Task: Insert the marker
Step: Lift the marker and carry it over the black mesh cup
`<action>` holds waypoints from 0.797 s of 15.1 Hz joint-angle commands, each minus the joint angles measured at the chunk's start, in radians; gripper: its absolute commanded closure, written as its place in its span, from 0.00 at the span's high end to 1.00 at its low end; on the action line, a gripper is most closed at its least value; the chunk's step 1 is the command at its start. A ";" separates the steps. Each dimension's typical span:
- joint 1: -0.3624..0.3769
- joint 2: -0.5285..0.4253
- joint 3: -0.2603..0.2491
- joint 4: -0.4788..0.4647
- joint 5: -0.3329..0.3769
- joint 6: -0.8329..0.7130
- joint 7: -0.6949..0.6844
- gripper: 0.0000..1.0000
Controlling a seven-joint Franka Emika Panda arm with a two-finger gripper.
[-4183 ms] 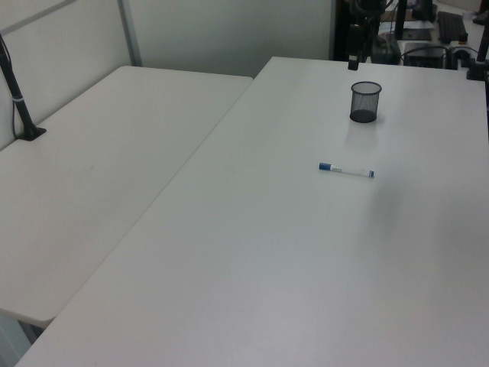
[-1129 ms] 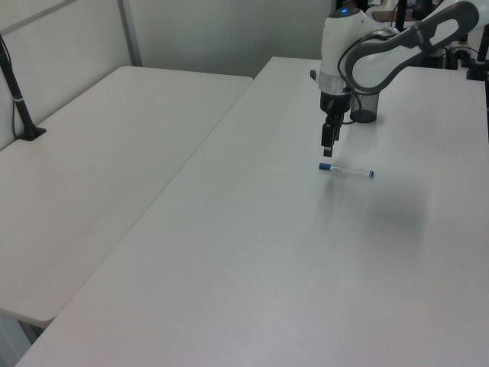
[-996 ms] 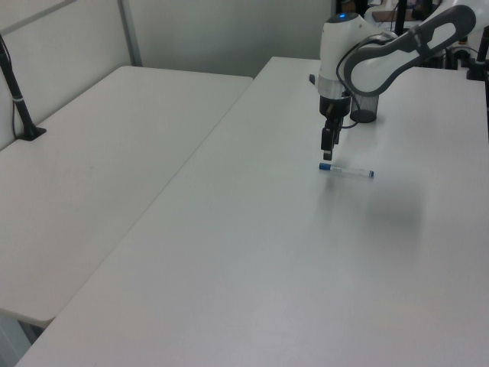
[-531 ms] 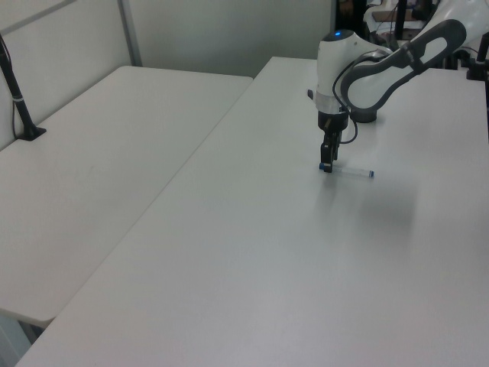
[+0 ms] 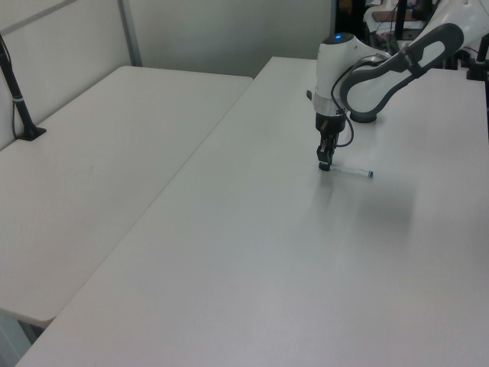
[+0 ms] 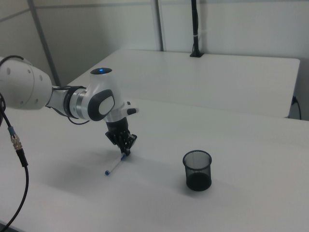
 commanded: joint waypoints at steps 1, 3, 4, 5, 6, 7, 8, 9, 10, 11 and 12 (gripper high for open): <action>-0.014 -0.072 -0.001 -0.013 -0.014 0.008 0.027 0.00; -0.066 -0.158 -0.001 -0.015 -0.012 -0.010 0.017 0.00; -0.094 -0.190 -0.002 -0.015 -0.009 -0.012 0.007 0.00; -0.123 -0.221 -0.004 -0.016 -0.002 -0.012 -0.022 0.00; -0.148 -0.244 -0.007 -0.019 0.006 -0.012 -0.057 0.00; -0.165 -0.261 -0.011 -0.021 0.023 -0.011 -0.089 0.00; -0.185 -0.273 -0.014 -0.019 0.038 -0.006 -0.123 0.00; -0.211 -0.287 -0.014 -0.019 0.053 0.002 -0.153 0.00; -0.232 -0.296 -0.014 -0.019 0.066 0.003 -0.187 0.00; -0.254 -0.312 -0.014 -0.024 0.076 0.008 -0.227 0.00; -0.274 -0.324 -0.016 -0.040 0.086 0.032 -0.264 0.00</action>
